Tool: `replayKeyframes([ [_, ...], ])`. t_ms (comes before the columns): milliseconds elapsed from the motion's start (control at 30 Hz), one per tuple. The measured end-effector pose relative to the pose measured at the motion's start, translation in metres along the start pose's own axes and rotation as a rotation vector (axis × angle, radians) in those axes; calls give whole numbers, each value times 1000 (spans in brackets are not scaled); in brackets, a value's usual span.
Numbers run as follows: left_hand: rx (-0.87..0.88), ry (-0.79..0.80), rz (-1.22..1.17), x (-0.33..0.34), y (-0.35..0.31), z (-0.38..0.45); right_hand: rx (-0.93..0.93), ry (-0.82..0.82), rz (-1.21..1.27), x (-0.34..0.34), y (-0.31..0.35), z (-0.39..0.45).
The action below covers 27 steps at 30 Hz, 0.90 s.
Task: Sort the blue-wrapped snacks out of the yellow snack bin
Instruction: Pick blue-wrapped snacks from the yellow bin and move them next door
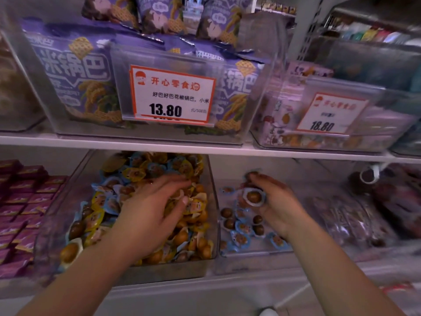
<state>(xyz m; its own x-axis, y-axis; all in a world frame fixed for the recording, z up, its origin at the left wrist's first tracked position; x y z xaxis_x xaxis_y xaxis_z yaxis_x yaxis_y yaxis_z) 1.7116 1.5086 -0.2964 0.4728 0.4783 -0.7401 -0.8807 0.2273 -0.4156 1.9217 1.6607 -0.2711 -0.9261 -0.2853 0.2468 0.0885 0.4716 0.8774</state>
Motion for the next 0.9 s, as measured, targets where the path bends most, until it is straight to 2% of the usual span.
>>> replayKeyframes([
  [100, 45, 154, 167, 6, 1, -2, 64, -41, -105, -18, 3, 20],
  [200, 62, 291, 282, 10, 6, -3, 41, -55, -211, -24, 10, 30],
  [400, 37, 309, 267, 3, 7, 0, -174, -237, -264, -19, 13, 34],
  [533, 15, 327, 271, -6, 7, -1, -379, -240, -329, 7, 16, 24],
  [600, -7, 296, 296, -14, 12, -3, -532, -195, -522, 29, 11, 13],
  [733, -98, 219, 298, -35, 31, -9, -771, 18, -1047, 72, -9, -9],
  [800, -144, 179, 296, -42, 38, -14, -780, 94, -1294, 91, -18, -12],
  [900, -188, 142, 314, -46, 42, -21, -740, 104, -1611, 111, -25, -4],
])
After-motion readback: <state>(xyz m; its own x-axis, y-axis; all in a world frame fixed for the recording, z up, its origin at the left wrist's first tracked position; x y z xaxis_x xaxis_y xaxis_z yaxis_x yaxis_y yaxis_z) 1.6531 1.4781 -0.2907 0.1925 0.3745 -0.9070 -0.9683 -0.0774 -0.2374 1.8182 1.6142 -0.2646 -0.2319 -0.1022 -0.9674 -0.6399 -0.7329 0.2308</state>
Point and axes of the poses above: each hand's wrist, its own z-axis towards the middle knuckle, its own x-axis out of the palm, y = z × x, the point moved 1 cm from there along z, towards the middle knuckle, and after that the axes turned 11 degrees about x, right-handed, at the moved point
